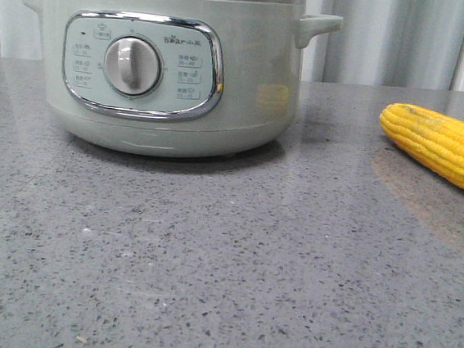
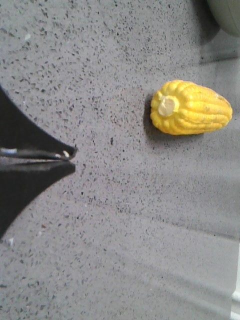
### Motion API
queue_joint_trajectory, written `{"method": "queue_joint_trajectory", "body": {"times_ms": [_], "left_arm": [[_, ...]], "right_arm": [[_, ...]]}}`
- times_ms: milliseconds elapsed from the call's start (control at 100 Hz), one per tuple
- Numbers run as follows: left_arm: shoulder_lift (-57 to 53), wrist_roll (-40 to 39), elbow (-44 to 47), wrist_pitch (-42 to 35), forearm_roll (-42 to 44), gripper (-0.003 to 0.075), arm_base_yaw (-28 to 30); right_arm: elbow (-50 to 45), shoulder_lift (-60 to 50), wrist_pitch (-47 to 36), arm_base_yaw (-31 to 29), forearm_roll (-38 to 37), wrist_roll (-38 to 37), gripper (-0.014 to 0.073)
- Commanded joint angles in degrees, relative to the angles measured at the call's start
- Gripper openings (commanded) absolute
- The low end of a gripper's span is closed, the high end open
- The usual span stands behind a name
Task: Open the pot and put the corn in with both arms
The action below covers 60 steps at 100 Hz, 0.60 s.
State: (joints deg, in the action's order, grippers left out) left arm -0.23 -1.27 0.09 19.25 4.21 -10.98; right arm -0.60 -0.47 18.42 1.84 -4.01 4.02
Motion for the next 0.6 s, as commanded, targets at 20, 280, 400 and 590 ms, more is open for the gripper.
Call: {"method": "queue_joint_trajectory", "body": {"times_ms": [20,280,400,590], "left_arm": [[-1.88,-0.51,0.42,-2.02,-0.4,-0.002,0.05],[-1.88,-0.51,0.42,-2.02,-0.14,-0.002,0.05],[-1.88,-0.51,0.42,-2.13,2.99,-0.002,0.05],[-1.88,-0.51,0.42,-2.51,12.32,-0.002,0.05]], "right_arm": [[-1.12,-1.2,-0.33,-0.24,-0.76,0.0,-0.0067],[-1.12,-1.2,-1.29,-0.24,-3.71,0.0,-0.0067],[-1.12,-1.2,-5.69,-0.24,-8.03,0.0,-0.0067],[-1.12,-1.2,-9.92,-0.24,-8.03,0.0,-0.0067]]}}
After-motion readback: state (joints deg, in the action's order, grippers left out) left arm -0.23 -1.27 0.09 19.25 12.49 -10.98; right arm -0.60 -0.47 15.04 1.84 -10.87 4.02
